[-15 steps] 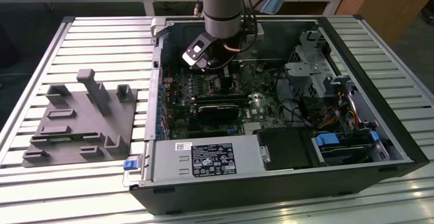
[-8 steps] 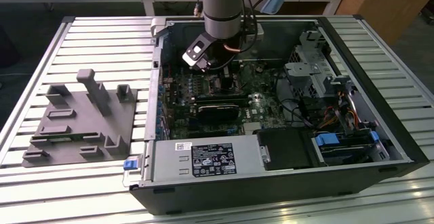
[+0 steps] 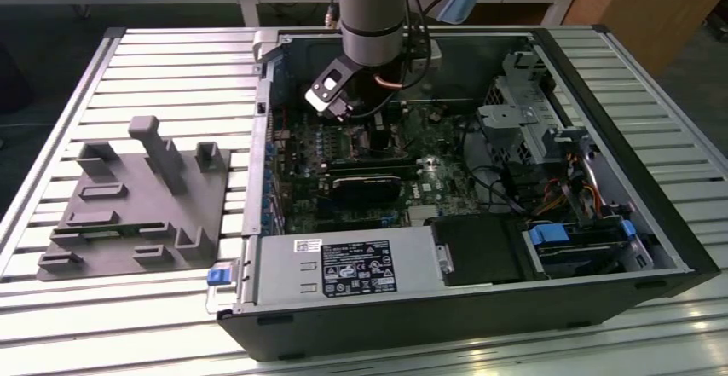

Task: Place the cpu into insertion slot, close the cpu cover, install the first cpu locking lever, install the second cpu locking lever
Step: 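Place the cpu into insertion slot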

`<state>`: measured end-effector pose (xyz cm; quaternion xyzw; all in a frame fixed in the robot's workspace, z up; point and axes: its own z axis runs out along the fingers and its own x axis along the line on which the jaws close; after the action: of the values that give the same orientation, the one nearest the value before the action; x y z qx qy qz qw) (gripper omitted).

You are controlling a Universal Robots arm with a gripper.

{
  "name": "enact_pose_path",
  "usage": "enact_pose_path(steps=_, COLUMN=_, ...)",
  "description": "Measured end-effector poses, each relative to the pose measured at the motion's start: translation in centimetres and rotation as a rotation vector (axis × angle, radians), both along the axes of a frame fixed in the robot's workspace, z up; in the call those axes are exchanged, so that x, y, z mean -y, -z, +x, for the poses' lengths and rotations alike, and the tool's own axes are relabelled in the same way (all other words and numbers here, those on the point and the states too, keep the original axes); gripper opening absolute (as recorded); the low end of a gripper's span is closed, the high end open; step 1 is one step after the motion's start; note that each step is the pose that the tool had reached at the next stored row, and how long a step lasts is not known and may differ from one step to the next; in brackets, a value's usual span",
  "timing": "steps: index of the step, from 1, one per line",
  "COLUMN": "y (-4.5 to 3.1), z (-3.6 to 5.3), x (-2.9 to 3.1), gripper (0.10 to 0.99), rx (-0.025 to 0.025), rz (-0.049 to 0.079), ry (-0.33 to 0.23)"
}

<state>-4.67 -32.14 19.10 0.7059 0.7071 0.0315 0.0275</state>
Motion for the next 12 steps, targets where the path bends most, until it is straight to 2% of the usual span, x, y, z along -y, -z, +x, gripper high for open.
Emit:
enact_pose_path(steps=11, y=0.06, z=0.01, x=-0.02, gripper=0.549, rx=0.0007, rz=0.001, ry=0.0)
enact_pose_path(steps=12, y=0.06, z=0.01, x=-0.01, gripper=0.612, rx=0.0006, rz=0.001, ry=0.0)
